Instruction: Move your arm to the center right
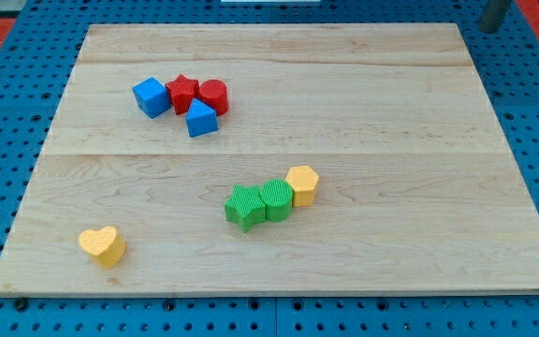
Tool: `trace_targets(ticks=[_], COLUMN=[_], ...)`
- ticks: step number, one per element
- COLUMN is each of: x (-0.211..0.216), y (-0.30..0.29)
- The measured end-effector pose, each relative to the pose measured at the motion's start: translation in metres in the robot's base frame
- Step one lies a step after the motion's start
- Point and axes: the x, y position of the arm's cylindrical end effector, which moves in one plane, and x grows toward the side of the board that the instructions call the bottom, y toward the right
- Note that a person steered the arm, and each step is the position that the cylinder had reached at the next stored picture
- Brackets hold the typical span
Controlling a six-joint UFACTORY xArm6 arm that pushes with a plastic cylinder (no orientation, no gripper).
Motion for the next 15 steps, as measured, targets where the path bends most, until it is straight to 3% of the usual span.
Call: trace_targets(ticks=[5, 7, 10, 12, 15], x=[0.003, 0.054, 0.054, 0.091, 0.094], y=[-0.003, 0.000, -0.001, -0.012, 0.009])
